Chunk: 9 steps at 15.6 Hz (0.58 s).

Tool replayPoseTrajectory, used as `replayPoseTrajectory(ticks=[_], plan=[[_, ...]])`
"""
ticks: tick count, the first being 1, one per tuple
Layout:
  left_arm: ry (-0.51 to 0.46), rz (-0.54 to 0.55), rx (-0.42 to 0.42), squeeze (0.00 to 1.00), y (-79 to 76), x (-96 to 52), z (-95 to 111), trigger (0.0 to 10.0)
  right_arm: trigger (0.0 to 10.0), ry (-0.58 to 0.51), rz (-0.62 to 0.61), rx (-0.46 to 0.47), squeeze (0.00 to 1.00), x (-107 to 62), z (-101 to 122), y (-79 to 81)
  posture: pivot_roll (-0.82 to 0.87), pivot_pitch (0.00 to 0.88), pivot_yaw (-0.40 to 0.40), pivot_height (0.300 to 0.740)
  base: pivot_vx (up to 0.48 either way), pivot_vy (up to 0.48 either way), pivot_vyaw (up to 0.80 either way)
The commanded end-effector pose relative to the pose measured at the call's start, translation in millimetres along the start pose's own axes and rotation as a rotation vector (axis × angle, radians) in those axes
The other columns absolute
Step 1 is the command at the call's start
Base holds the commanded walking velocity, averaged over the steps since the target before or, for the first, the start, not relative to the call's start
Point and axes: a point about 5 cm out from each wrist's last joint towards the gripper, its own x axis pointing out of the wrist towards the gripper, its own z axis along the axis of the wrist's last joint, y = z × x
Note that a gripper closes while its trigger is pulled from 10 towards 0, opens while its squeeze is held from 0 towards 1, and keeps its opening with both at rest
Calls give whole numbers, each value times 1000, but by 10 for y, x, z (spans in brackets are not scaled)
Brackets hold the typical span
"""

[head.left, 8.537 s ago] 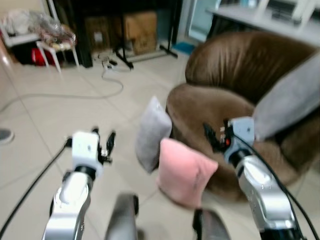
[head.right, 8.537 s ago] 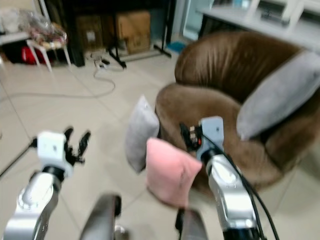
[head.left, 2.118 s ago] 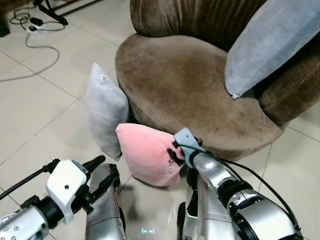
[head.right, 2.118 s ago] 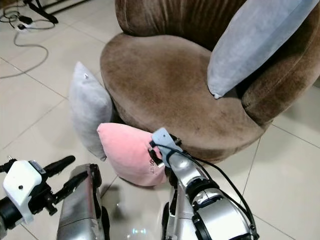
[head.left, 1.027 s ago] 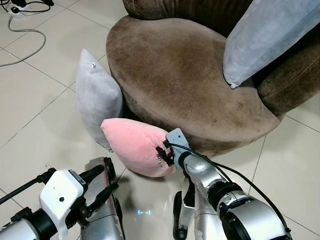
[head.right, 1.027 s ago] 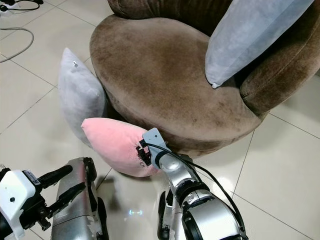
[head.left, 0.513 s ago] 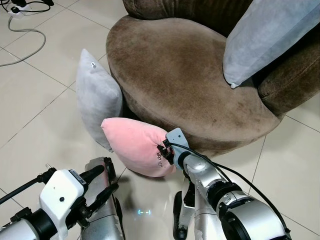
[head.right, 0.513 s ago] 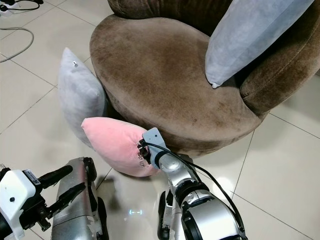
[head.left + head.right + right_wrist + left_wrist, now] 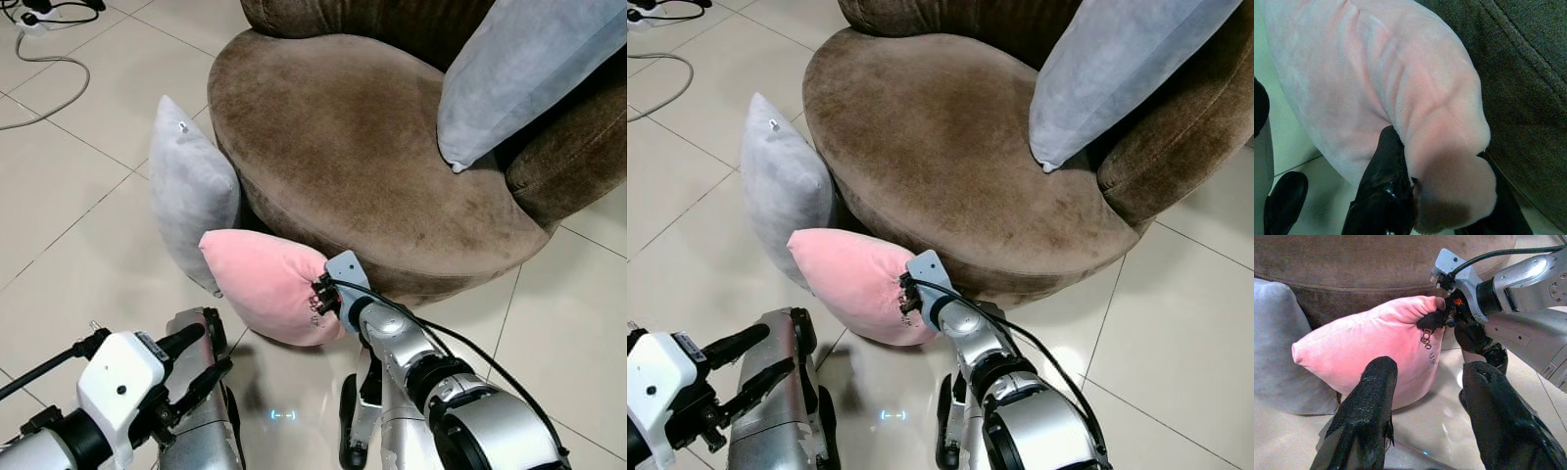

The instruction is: Move the pillow to the sofa from floor

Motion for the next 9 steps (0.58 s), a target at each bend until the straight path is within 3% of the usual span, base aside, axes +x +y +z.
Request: replayPoseTrajectory(ticks=[1, 9], plan=[[8, -14, 0, 0, -28, -14, 9, 10000, 0, 12, -1, 12, 0, -19, -60, -10, 210, 265, -89, 501, 0, 0, 0], [5, -5, -3, 0, -12, 51, -38, 10000, 0, -4, 25, 26, 0, -42, -89, -17, 205, 230, -86, 501, 0, 0, 0]])
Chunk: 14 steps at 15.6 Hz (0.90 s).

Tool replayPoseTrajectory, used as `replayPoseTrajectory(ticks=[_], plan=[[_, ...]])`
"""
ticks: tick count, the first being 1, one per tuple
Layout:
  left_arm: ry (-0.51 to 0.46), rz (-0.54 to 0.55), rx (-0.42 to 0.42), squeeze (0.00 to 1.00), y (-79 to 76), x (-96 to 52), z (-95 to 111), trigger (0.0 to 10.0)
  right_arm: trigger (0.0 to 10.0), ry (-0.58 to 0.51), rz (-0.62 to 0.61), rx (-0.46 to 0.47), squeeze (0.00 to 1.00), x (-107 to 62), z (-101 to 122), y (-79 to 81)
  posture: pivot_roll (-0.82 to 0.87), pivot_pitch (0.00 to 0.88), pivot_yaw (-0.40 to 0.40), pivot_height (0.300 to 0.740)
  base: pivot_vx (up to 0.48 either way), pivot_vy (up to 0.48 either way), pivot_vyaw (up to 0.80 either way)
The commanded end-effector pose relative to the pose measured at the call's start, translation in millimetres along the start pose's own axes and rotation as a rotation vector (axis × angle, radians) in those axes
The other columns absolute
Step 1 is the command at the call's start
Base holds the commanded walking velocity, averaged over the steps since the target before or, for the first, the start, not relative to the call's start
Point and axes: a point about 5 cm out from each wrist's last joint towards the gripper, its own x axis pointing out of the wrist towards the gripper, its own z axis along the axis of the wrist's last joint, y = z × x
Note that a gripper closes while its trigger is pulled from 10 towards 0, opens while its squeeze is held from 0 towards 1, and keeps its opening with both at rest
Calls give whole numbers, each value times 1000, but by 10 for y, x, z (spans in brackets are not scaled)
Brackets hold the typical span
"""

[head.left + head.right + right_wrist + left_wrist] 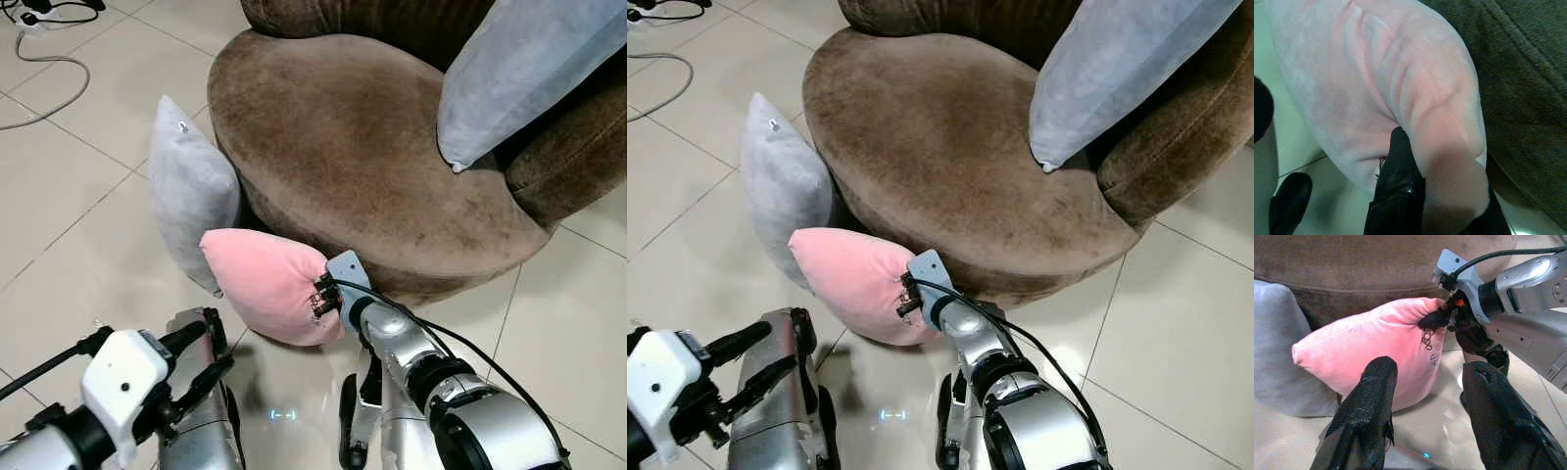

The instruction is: Move the pillow to the sofa from floor

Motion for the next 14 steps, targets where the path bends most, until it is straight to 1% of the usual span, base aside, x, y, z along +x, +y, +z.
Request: replayPoseTrajectory(ticks=[1, 3, 5, 6, 7, 8, 10, 11, 13, 14], plan=[[11, 1, -5, 0, -11, 17, -38, 10000, 0, -13, 32, 28, 0, -38, -88, 25, 206, 220, -87, 501, 0, 0, 0], [2, 10, -1, 0, 6, 53, -50, 10000, 0, -39, 74, 45, 0, -64, -111, 33, 197, 200, -89, 501, 0, 0, 0], [-8, 18, 3, 0, 38, 129, -79, 10000, 0, -76, 125, 70, 0, -93, -102, 22, 180, 161, -96, 501, 0, 0, 0], [-25, 20, 6, 0, 45, 185, -77, 10000, 0, -121, 186, 83, 0, -131, -78, 7, 171, 140, -96, 501, 0, 0, 0], [-36, 20, 5, 0, 53, 233, -91, 10000, 0, -174, 214, 100, 0, -169, -21, -42, 154, 105, -100, 501, 0, 0, 0], [-55, 30, 6, 0, 66, 273, -89, 10000, 0, -255, 214, 141, 0, -222, 116, -134, 139, 78, -100, 501, 0, 0, 0], [-106, 58, 2, 0, 105, 369, -49, 10000, 0, -392, 157, 223, 0, -318, 408, -315, 119, 17, -98, 501, 0, 0, 0], [-130, 73, -2, 0, 125, 415, -23, 10000, 0, -440, 134, 250, 0, -365, 520, -387, 116, 0, -98, 501, 0, 0, 0], [-166, 102, -6, 0, 153, 511, 3, 10000, 0, -507, 54, 267, 0, -450, 686, -548, 101, 0, -87, 501, 0, 0, 0], [-181, 145, -35, 0, 172, 545, -4, 10000, 0, -544, -4, 282, 0, -539, 769, -637, 93, 0, -82, 501, 0, 0, 0]])
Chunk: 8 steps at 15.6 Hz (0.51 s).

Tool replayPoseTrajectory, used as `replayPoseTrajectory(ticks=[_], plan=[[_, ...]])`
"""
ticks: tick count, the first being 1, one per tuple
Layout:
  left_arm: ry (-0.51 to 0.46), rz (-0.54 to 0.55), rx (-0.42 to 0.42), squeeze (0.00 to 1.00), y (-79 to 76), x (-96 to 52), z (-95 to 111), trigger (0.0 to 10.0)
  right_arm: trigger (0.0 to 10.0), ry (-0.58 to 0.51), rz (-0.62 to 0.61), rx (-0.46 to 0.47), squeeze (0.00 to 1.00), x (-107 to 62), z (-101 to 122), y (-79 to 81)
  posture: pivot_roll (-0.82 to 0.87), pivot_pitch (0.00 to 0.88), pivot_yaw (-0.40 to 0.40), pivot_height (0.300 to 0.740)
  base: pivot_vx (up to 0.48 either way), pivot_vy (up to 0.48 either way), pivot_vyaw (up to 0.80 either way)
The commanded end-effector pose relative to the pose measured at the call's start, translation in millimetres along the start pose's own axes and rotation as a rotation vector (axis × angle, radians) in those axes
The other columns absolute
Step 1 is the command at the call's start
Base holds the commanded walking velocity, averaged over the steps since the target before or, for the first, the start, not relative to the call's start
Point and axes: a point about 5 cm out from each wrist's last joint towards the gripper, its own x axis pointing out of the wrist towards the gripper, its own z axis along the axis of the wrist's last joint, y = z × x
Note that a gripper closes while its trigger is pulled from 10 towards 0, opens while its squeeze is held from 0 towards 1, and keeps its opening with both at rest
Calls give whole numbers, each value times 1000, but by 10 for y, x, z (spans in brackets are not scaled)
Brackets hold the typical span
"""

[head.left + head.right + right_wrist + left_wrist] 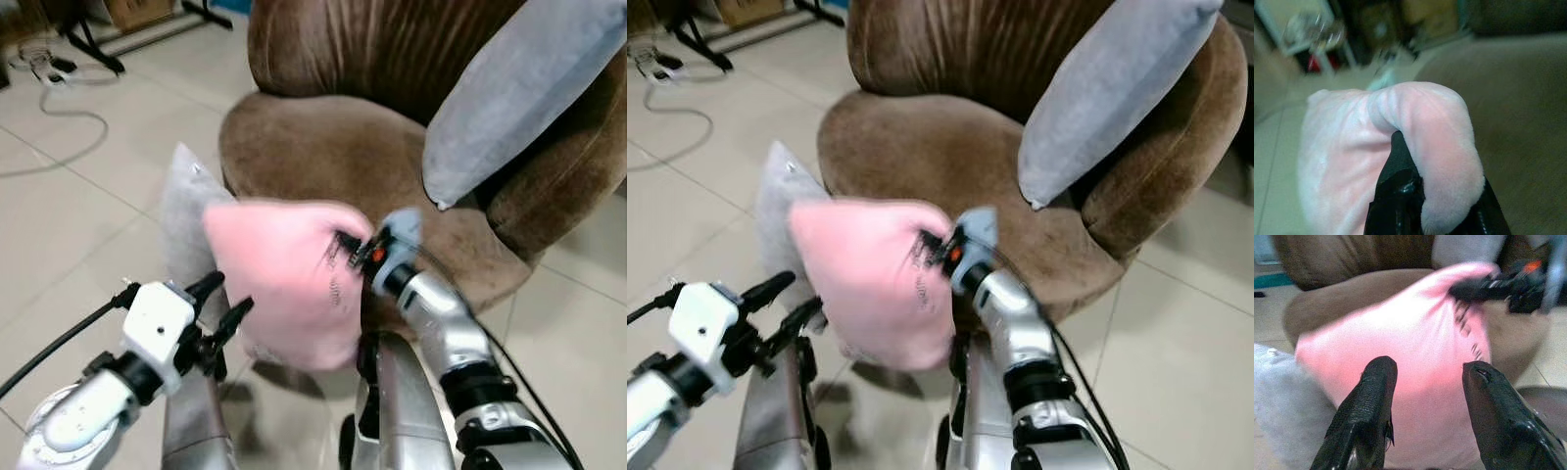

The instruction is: Move the pillow to the sofa from floor

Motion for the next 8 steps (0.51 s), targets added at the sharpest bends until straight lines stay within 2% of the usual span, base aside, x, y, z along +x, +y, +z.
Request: replayPoseTrajectory(ticks=[1, 2, 3, 4, 6, 8], plan=[[5, 28, 0, 0, -14, 38, -47, 10000, 0, -109, -68, -15, 0, -68, 287, -109, 84, 0, -76, 501, 0, 0, 0], [9, 33, 0, 0, -30, 74, -76, 10000, 0, -124, -102, -21, 0, -124, 368, -125, 78, 0, -72, 501, 0, 0, 0], [6, 45, 11, 0, -22, 117, -88, 10000, 3961, -140, -126, -28, 0, -183, 441, -118, 72, 0, -71, 501, 0, 0, 0], [-13, 94, 16, 0, 29, 185, -68, 10000, 10000, -111, -158, -40, 0, -279, 456, -112, 73, 0, -74, 501, 0, 0, 0], [-33, 114, 16, 0, 57, 243, -41, 10000, 10000, -116, -145, -65, 0, -347, 466, -87, 79, 0, -75, 501, 0, 0, 0], [-55, 124, 44, 0, 81, 344, -30, 10000, 10000, -69, -147, -112, 0, -430, 339, -52, 79, 0, -70, 516, 0, 0, 0]])
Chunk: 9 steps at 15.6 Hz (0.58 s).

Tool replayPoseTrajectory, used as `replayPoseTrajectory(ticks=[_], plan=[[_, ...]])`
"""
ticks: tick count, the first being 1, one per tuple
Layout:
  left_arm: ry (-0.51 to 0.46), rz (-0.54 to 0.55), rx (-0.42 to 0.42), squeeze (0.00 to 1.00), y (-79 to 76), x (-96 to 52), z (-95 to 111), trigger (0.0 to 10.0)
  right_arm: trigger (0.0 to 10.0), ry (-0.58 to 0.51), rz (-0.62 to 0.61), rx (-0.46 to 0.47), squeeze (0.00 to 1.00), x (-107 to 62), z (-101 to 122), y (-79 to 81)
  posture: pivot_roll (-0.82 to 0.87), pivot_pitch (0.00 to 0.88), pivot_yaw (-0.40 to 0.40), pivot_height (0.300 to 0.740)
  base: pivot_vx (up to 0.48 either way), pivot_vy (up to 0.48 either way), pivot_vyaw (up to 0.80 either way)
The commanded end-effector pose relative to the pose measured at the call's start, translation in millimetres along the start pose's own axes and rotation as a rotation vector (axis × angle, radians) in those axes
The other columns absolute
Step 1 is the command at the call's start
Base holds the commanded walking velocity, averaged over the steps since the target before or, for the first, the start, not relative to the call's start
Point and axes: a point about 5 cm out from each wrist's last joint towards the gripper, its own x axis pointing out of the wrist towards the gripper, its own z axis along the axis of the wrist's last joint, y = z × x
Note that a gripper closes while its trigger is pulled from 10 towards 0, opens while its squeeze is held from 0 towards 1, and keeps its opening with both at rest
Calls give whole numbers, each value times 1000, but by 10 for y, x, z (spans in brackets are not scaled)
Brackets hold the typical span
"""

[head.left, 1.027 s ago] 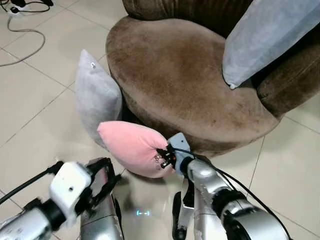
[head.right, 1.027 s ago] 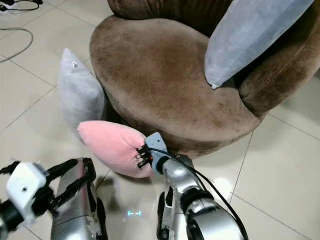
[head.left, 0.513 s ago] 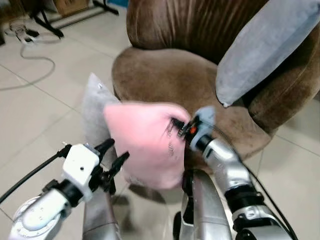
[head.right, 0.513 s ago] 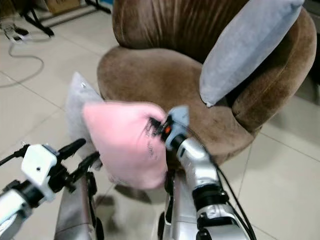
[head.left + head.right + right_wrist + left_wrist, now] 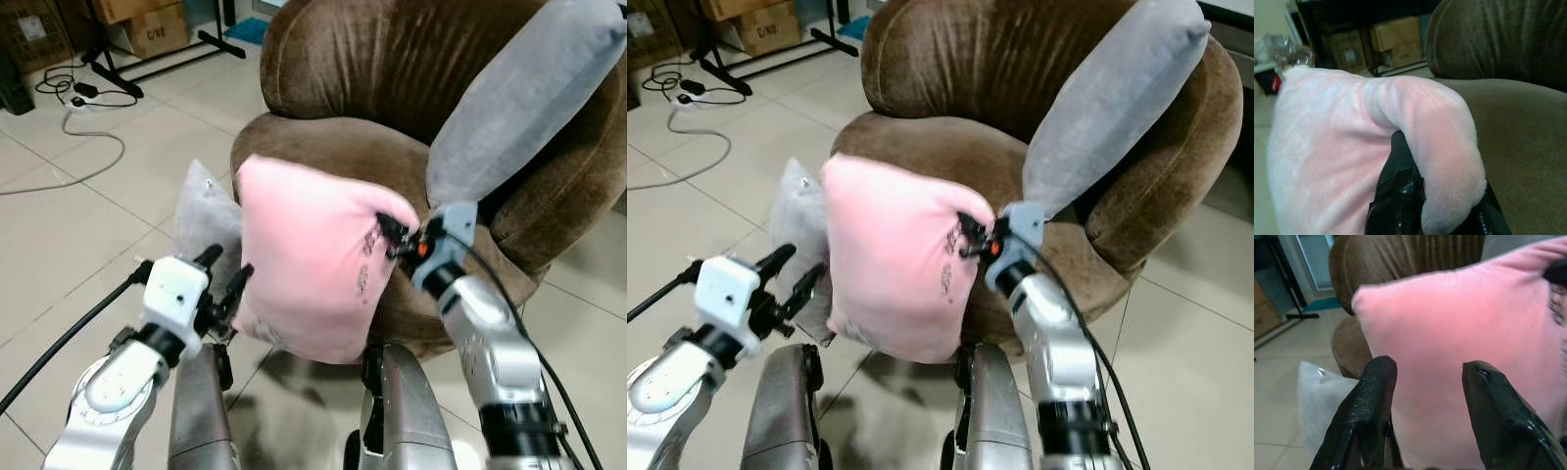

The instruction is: Move the pillow to the sofa from floor

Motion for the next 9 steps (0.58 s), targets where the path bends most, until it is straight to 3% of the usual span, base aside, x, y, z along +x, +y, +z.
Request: replayPoseTrajectory(ticks=[1, 9], plan=[[2, 0, 14, 0, -18, 34, -27, 10000, 10000, -44, -10, -60, 0, -3, 113, -9, 78, 0, -68, 526, 0, 0, 0], [-37, 2, 83, 0, 62, 184, 31, 10000, 10000, 6, 9, -149, 0, -67, -12, -6, 92, 0, -86, 606, 0, 0, 0]])
